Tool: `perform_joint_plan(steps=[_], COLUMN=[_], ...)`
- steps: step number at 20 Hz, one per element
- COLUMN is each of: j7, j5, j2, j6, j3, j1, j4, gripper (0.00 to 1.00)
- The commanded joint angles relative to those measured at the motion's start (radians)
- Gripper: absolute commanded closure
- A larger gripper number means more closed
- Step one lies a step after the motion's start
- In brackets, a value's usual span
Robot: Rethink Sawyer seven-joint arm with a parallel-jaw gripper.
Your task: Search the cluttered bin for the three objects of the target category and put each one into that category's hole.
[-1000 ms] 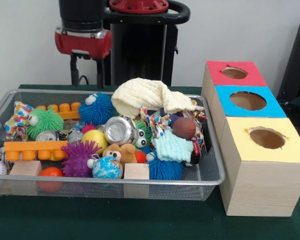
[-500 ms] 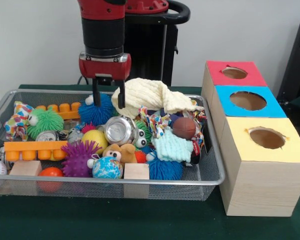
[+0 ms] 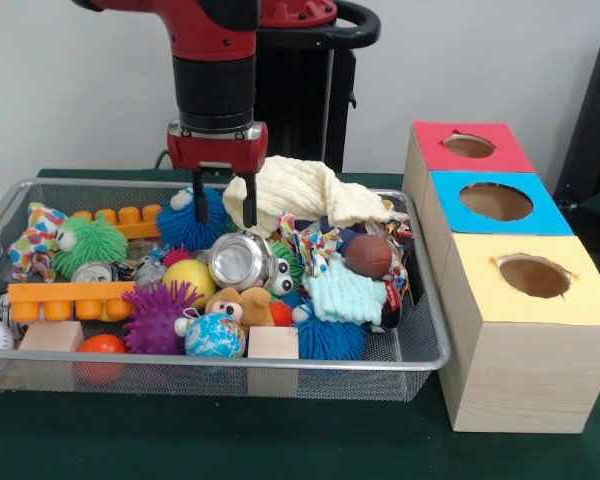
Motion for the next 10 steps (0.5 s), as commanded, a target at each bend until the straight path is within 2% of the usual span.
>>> perform_joint_plan(steps=[1,10], j7=[0.078,0.038], j5=[-0.043,-0.047], j2=[0.035,0.069], j6=[-0.012,0.029], j3=[0.071,0.080], j1=[-0.020,-0.039], j4=[-0.018,-0.073], gripper=[0.00,0.00])
